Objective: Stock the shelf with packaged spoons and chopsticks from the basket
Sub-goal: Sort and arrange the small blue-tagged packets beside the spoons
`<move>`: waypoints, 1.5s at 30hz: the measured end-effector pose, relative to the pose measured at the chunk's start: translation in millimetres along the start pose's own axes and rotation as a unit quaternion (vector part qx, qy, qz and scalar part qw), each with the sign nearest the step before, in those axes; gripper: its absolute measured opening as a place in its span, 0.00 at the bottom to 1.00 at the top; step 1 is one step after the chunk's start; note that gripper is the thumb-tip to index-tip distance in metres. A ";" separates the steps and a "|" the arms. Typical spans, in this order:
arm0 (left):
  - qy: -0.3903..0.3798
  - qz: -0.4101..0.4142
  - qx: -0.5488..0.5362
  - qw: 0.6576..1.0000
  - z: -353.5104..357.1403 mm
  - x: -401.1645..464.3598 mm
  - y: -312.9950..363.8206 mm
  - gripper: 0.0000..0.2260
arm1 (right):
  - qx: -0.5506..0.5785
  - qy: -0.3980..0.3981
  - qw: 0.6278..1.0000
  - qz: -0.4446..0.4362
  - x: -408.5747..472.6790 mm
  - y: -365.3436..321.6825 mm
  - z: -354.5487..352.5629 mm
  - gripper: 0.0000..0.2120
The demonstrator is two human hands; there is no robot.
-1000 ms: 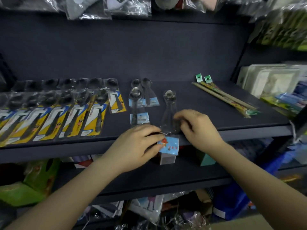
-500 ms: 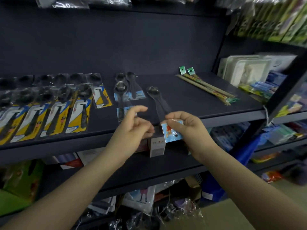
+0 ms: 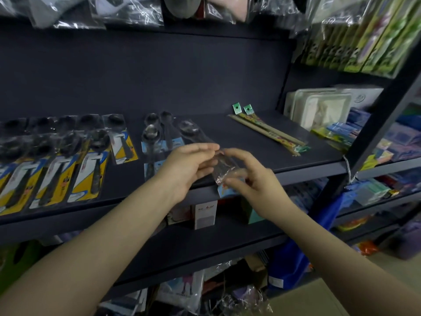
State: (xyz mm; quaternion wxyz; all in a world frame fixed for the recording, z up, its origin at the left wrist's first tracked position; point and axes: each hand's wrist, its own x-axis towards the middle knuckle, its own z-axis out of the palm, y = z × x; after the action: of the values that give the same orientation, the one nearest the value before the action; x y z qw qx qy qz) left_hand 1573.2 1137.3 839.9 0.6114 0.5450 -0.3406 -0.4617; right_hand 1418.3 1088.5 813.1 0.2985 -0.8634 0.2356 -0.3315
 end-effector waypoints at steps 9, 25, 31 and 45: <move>-0.033 0.023 0.086 0.996 -5.1 8.4 19.6 0.08 | -0.238 0.209 0.920 -0.230 52.1 7.5 -2.4 0.08; 0.034 0.218 0.679 0.700 -104.1 -15.9 -13.5 0.22 | -0.283 -0.006 0.906 -0.314 88.3 22.2 51.8 0.12; -0.041 0.132 0.698 0.703 -107.6 -23.4 -16.0 0.45 | -0.232 -0.251 0.921 -0.184 81.2 19.5 37.8 0.27; -0.041 0.212 0.659 0.721 -114.2 -32.8 -14.7 0.33 | -0.289 -0.349 0.886 -0.101 96.2 19.1 48.7 0.29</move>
State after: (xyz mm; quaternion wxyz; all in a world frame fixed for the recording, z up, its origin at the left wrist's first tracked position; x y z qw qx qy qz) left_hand 1664.1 1208.5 808.5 0.1660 0.7046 -0.6899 -0.0011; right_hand 1513.5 1034.3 812.5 0.0631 -0.9905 0.1132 0.0456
